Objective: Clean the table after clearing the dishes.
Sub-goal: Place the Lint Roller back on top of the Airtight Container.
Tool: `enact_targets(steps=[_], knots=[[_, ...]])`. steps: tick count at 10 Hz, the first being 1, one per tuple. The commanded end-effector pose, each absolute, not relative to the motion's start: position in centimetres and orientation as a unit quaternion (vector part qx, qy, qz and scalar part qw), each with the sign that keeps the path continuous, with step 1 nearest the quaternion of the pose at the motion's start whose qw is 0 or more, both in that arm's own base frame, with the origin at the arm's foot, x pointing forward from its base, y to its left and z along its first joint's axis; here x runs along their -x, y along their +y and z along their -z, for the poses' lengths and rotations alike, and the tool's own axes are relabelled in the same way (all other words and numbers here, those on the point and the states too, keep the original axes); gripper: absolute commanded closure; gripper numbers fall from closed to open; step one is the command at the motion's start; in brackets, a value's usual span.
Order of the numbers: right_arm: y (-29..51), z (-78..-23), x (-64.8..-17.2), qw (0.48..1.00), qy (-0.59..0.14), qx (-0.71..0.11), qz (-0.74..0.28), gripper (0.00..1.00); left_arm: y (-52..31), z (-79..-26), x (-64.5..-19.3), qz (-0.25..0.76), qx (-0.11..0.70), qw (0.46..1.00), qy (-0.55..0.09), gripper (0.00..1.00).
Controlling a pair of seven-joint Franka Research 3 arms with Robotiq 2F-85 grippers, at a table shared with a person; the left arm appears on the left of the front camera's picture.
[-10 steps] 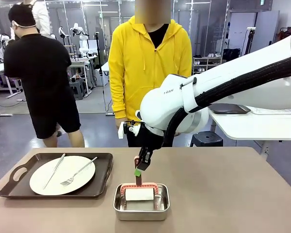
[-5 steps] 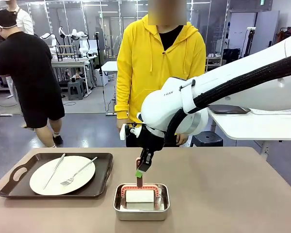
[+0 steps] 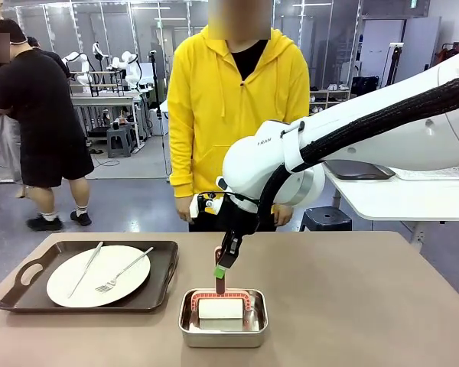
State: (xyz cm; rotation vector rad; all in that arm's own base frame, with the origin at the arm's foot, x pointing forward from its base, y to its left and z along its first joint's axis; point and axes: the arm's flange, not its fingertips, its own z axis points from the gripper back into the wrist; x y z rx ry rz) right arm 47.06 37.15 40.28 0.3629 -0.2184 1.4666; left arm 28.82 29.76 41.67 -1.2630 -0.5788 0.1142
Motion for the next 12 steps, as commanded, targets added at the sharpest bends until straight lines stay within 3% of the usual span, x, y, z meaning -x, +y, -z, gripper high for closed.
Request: enact_targets(steps=[1, 12], knots=[[37.2, -40.0, -47.6, 0.732, -0.097, -0.148, -0.658, 0.73, 29.9, -41.9, -28.6, -0.05, 0.581, 0.766, -0.27, 0.0], [36.7, -43.1, -48.0, 0.738, -0.111, -0.133, -0.652, 0.15, 29.9, -41.9, -28.6, -0.05, 0.581, 0.766, -0.27, 0.0]])
